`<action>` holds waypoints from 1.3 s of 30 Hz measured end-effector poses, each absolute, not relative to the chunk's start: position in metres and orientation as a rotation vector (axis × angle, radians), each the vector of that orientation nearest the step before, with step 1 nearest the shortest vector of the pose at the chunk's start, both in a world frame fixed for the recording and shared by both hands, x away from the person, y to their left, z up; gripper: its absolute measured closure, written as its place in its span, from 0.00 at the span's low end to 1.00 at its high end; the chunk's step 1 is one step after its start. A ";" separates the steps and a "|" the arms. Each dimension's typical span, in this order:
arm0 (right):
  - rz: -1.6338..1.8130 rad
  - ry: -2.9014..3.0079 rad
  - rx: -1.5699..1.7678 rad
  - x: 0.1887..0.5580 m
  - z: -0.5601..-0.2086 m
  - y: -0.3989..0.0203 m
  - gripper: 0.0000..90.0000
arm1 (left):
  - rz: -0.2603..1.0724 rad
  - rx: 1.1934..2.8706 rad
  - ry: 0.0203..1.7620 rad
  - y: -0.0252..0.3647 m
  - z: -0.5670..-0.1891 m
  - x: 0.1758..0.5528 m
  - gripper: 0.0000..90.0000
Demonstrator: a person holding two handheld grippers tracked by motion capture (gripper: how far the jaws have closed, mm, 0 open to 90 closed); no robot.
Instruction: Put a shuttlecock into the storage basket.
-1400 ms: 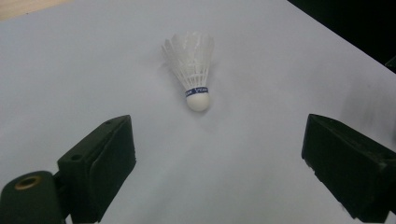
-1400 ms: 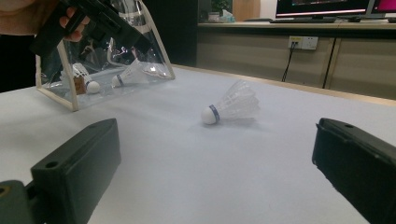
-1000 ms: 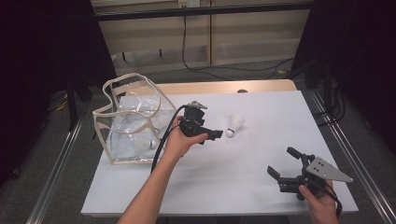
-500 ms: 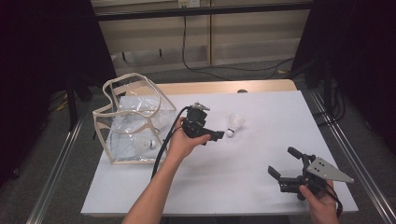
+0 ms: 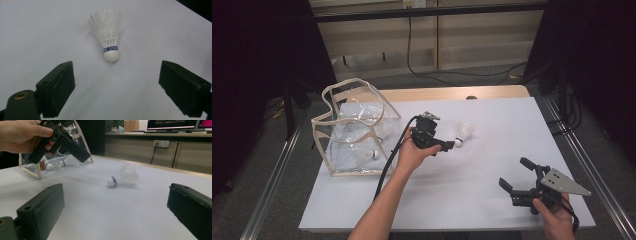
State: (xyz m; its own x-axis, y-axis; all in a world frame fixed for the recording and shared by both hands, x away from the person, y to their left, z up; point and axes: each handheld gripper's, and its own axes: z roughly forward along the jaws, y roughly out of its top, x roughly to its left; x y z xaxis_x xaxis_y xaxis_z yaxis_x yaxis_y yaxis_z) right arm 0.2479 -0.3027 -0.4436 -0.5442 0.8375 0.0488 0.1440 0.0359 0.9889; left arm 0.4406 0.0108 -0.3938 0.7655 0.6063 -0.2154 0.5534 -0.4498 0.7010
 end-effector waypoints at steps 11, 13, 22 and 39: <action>1.555 1.743 0.994 0.248 -0.444 -0.303 0.01 | 0.094 2.145 0.885 0.007 -0.404 0.444 0.18; 1.555 1.743 0.995 0.248 -0.444 -0.303 0.01 | 0.095 2.139 0.892 0.006 -0.406 0.444 0.19; 1.554 1.743 0.992 0.248 -0.444 -0.303 0.01 | 0.101 2.143 0.881 -0.001 -0.414 0.446 0.20; 1.553 1.743 0.990 0.248 -0.443 -0.304 0.01 | 0.118 2.118 0.901 -0.008 -0.426 0.453 0.24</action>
State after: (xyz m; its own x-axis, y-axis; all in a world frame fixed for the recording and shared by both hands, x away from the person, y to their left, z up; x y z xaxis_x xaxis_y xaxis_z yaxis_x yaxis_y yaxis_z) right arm 0.2481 -0.3035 -0.4435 -0.5442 0.8378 0.0443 0.1403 0.0389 0.9893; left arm 0.4533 -0.0078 -0.4262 0.7402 0.6381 -0.2120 0.5622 -0.4142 0.7158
